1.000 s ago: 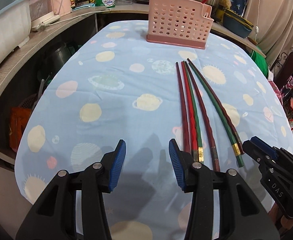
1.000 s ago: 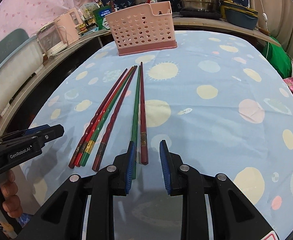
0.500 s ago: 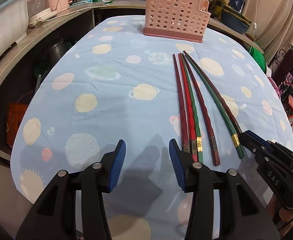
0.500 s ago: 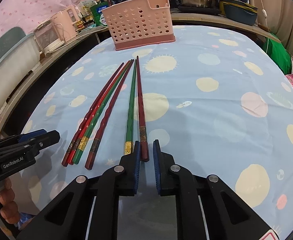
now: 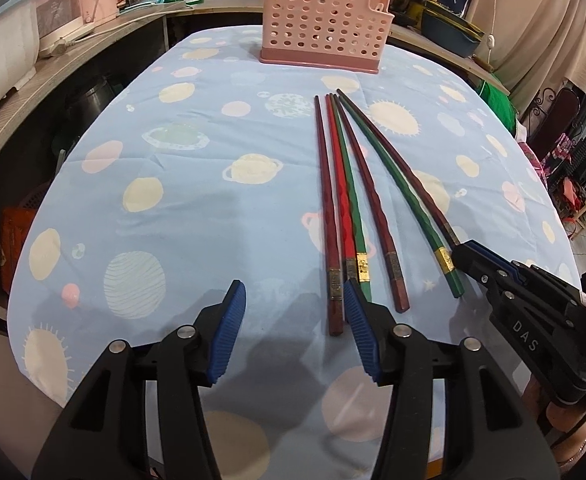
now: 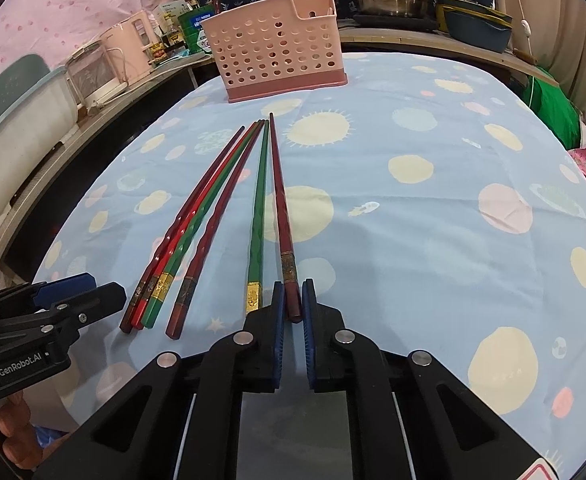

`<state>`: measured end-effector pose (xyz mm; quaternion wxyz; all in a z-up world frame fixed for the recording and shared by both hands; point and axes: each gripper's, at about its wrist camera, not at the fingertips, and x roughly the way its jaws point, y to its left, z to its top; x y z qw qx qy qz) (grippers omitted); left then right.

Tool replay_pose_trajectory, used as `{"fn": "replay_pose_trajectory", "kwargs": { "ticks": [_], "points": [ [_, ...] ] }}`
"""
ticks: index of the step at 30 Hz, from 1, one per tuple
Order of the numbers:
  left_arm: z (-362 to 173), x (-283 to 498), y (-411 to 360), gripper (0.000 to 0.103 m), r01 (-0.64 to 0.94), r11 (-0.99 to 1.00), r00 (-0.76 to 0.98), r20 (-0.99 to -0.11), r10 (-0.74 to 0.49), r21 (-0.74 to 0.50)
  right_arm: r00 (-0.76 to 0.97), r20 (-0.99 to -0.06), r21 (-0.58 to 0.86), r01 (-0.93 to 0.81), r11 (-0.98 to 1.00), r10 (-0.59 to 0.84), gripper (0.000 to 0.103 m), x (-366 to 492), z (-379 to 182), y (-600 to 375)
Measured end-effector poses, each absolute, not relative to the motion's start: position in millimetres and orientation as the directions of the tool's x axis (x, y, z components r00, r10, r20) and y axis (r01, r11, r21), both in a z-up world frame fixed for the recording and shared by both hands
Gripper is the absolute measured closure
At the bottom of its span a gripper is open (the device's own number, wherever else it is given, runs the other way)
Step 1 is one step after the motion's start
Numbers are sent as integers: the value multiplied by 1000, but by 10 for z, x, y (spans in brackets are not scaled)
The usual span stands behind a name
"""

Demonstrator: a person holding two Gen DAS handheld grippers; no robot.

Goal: Organize utensils
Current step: 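Grasp a dark red chopstick with the left tool while the right tool grasps another dark red chopstick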

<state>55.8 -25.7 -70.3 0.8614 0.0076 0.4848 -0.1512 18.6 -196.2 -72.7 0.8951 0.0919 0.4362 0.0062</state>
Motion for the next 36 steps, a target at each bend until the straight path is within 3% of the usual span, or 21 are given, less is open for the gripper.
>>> {"fn": "replay_pose_trajectory", "kwargs": {
  "ticks": [16, 18, 20, 24, 36],
  "points": [
    [-791, 598, -290, 56, 255, 961, 491, -842, -225, -108, 623, -776, 179, 73, 981, 95, 95, 169, -732, -1966],
    [-789, 596, -281, 60, 254, 961, 492, -840, -229, -113, 623, -776, 181, 72, 981, 98, 95, 169, -732, -1971],
    [-786, 596, -269, 74, 258, 958, 489, -839, -238, -122, 623, -776, 181, 72, 981, 98, 95, 169, -732, -1967],
    [-788, 595, -251, 94, 264, 955, 479, -840, -254, -138, 623, -776, 186, 73, 980, 100, 95, 163, -728, -1976],
    [-533, 592, -127, 96, 256, 953, 496, -825, -272, -161, 641, -761, 204, 90, 975, 100, 96, -2, -458, -2070]
  ]
}}
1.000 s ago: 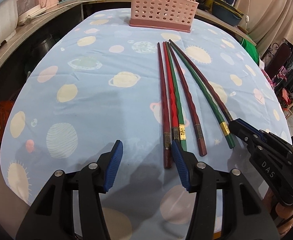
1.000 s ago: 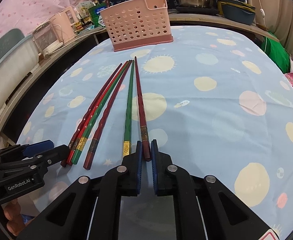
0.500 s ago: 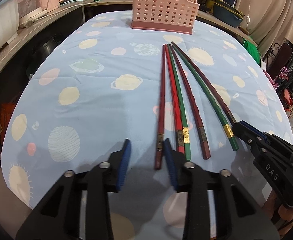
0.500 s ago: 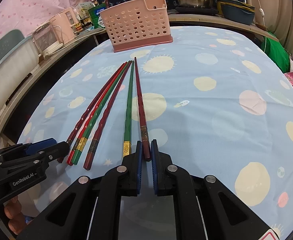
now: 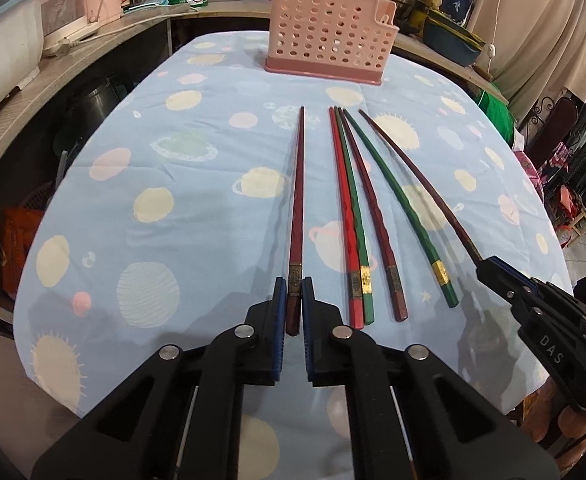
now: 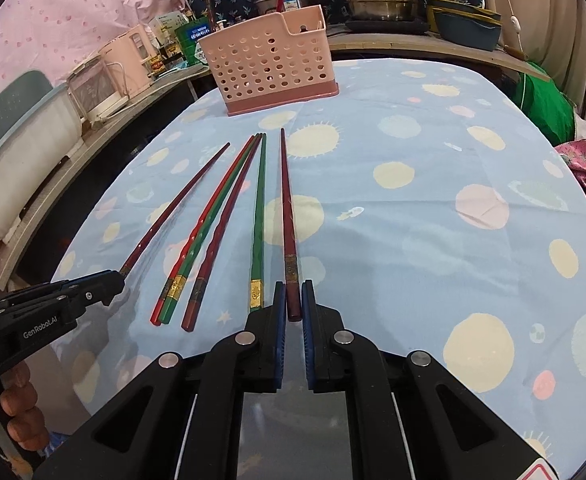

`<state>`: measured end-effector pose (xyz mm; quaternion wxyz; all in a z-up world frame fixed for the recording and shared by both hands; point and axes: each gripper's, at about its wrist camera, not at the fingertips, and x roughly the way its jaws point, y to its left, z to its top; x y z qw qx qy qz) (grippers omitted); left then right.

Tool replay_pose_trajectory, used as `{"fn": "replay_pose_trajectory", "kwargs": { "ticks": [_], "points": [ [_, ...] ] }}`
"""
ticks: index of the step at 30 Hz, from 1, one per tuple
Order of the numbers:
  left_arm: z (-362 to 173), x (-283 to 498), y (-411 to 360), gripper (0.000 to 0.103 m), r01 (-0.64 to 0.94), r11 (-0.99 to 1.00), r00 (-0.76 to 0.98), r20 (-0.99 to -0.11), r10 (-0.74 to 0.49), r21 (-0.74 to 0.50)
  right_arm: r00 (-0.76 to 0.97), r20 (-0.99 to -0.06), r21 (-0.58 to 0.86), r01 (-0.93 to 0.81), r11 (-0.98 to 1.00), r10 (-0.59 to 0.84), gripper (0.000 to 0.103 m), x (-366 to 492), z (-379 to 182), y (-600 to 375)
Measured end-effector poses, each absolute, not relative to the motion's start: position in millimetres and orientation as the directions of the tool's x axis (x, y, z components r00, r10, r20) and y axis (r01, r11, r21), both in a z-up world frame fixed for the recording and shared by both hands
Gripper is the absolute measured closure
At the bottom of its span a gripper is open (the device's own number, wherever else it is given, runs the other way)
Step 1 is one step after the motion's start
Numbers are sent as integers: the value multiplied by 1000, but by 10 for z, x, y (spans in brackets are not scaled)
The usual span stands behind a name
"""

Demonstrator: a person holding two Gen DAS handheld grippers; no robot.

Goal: Organize utensils
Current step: 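Grasp a dark red chopstick with the left tool while the right tool grasps another dark red chopstick, then lift both chopsticks and carry them over the pink caddy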

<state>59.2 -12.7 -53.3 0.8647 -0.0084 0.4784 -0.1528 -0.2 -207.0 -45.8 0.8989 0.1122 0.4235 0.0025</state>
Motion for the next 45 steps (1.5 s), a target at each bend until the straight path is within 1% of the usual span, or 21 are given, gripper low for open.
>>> {"fn": "replay_pose_trajectory", "kwargs": {
  "ticks": [7, 17, 22, 30, 33, 39, 45],
  "points": [
    [-156, 659, -30, 96, 241, 955, 539, -794, -280, -173, 688, -720, 214, 95, 972, 92, 96, -18, -4, -2169],
    [518, 926, 85, 96, 237, 948, 618, -720, -316, -213, 776, -626, 241, 101, 965, 75, 96, 194, 711, -2360],
    [853, 1172, 112, 96, 239, 941, 655, -675, -338, -239, 799, -597, 257, 102, 961, 75, 96, 355, 921, -2449],
    [1282, 1590, 83, 96, 231, 947, 715, -621, -321, -224, 831, -552, 259, 95, 961, 66, 96, 748, 1252, -2560],
    [1417, 1745, 53, 96, 235, 942, 727, -600, -334, -240, 846, -528, 265, 79, 961, 76, 96, 894, 1376, -2606],
    [1736, 2045, -63, 96, 247, 935, 760, -549, -349, -253, 882, -462, 294, 48, 955, 98, 96, 1196, 1679, -2702],
    [2164, 2341, -194, 96, 259, 930, 809, -466, -357, -262, 929, -349, 364, 14, 931, 122, 96, 1539, 2073, -2821]
  ]
}}
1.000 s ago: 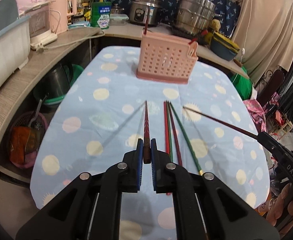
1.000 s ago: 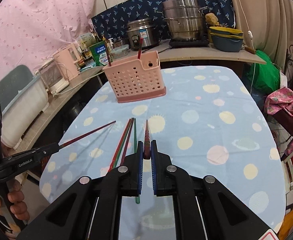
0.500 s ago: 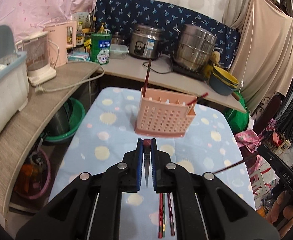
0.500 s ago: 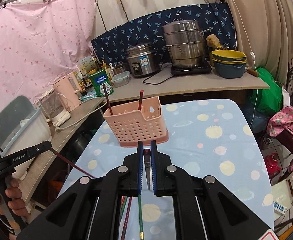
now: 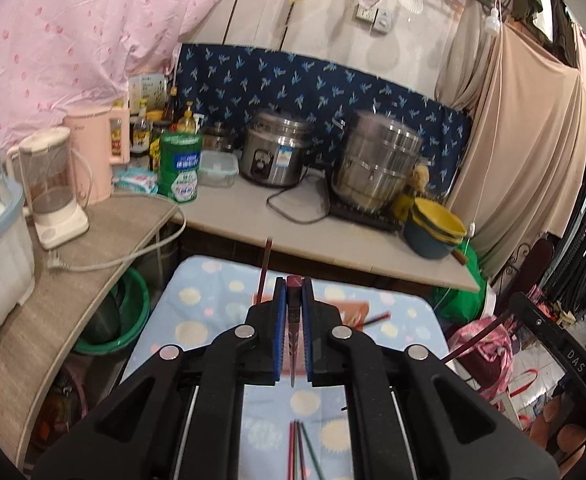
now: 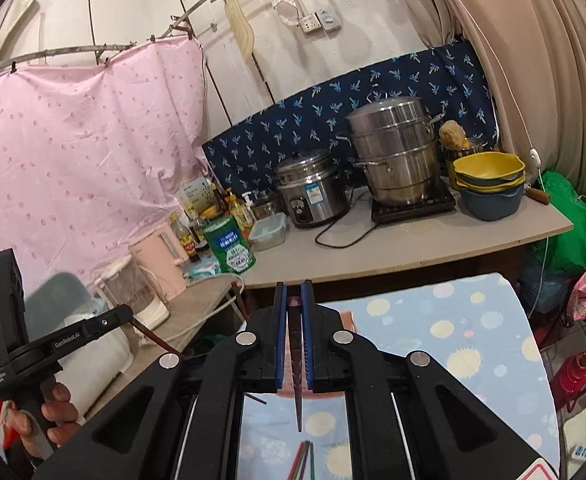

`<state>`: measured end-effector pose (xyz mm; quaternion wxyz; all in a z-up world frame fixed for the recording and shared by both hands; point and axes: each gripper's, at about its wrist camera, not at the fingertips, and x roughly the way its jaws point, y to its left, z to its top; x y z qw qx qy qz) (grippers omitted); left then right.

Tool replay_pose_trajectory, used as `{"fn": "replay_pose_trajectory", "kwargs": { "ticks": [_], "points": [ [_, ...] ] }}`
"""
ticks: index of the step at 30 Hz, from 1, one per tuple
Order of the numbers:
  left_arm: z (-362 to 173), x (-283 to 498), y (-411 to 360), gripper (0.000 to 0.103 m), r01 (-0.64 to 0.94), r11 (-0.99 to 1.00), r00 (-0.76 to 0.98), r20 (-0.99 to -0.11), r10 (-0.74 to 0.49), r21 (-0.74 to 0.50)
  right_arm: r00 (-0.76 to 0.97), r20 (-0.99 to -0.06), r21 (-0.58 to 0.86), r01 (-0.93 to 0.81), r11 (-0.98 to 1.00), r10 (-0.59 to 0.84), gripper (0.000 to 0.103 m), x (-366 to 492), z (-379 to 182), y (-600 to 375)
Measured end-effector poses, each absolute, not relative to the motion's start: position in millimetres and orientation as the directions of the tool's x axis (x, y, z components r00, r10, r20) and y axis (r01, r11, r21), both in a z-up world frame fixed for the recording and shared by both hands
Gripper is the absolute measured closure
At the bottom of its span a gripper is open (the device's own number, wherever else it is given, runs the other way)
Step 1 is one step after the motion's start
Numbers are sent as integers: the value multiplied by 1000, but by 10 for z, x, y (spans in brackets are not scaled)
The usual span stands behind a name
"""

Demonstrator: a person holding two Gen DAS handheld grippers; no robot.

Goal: Organize utensils
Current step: 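Lift both chopsticks and carry them over the pink caddy, then lower the chopsticks into the caddy and open both tools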

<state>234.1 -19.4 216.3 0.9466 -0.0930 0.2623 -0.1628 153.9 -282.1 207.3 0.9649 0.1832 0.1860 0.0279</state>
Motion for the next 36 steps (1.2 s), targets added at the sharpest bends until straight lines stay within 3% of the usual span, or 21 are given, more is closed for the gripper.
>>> {"fn": "replay_pose_trajectory", "kwargs": {
  "ticks": [4, 12, 36],
  "points": [
    [2419, 2494, -249, 96, 262, 932, 841, -415, -348, -252, 948, -290, 404, -1, 915, 130, 96, 1785, 2285, -2886],
    [2645, 2881, -320, 96, 248, 938, 875, -359, -324, -242, 956, -269, 430, 8, 903, 120, 96, 2263, 2392, -2963],
    [1524, 3529, -468, 95, 179, 959, 781, -560, -275, -222, 880, -464, 381, 94, 920, 102, 94, 2948, 1449, -2884]
  ]
}}
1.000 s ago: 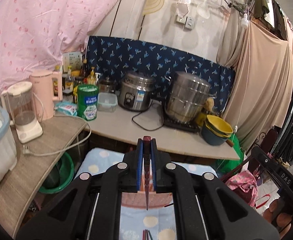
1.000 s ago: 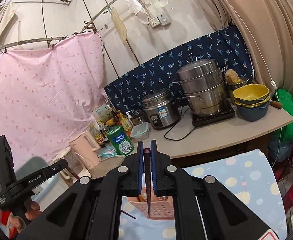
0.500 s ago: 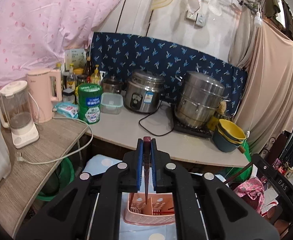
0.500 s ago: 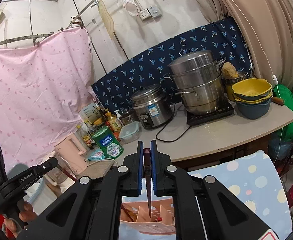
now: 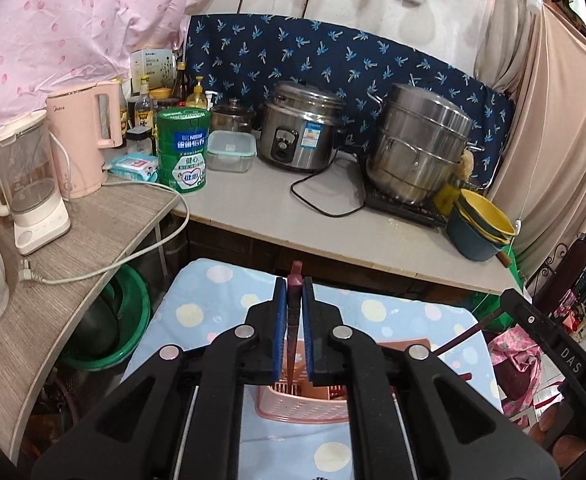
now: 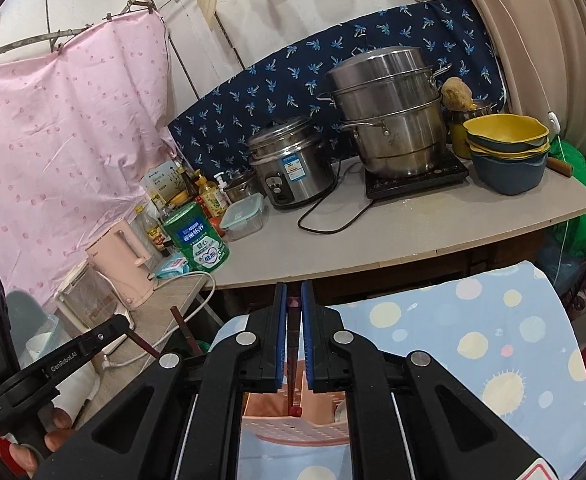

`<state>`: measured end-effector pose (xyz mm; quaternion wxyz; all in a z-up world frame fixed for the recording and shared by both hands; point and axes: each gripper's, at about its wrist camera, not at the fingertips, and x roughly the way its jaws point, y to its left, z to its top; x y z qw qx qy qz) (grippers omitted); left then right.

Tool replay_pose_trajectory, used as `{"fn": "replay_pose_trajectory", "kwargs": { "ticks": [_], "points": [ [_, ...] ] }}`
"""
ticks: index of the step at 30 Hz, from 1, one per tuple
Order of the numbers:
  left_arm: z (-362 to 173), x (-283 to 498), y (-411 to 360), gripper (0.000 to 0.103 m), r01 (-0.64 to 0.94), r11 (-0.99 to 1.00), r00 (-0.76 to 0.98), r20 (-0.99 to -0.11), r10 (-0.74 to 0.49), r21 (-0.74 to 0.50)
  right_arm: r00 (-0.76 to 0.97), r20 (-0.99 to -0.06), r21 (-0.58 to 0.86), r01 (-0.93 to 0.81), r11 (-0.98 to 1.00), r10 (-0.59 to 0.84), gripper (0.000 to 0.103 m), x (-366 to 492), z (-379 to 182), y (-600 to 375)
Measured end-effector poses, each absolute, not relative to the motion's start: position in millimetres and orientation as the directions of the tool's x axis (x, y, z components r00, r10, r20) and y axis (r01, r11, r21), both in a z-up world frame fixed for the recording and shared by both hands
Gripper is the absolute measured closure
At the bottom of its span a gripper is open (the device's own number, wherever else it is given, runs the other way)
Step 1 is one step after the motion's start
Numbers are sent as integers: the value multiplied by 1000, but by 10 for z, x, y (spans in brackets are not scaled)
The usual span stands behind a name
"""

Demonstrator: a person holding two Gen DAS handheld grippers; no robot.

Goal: Organize utensils
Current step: 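Lower the chopsticks into the caddy and open both tools, then move both tools back down to the remaining chopsticks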

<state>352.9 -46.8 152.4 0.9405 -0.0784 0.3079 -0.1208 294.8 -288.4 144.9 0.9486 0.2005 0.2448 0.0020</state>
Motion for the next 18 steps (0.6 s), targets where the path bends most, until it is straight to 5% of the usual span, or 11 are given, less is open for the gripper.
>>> {"fn": "replay_pose_trajectory", "kwargs": {
  "ticks": [3, 5, 6, 18],
  "points": [
    [1491, 3500, -473, 88, 178, 961, 782, -562, -269, -212, 885, -458, 366, 103, 925, 82, 88, 2890, 1453, -2860],
    [1494, 3468, -466, 65, 168, 964, 790, -557, -257, -207, 885, -458, 365, 102, 925, 83, 87, 2867, 1457, -2853],
    [1498, 3444, -463, 62, 163, 966, 797, -550, -250, -202, 886, -456, 368, 101, 924, 85, 84, 2849, 1472, -2857],
    [1497, 3075, -422, 58, 167, 972, 797, -557, -233, -167, 882, -455, 373, 63, 926, 124, 77, 2411, 1533, -2755]
  ]
}}
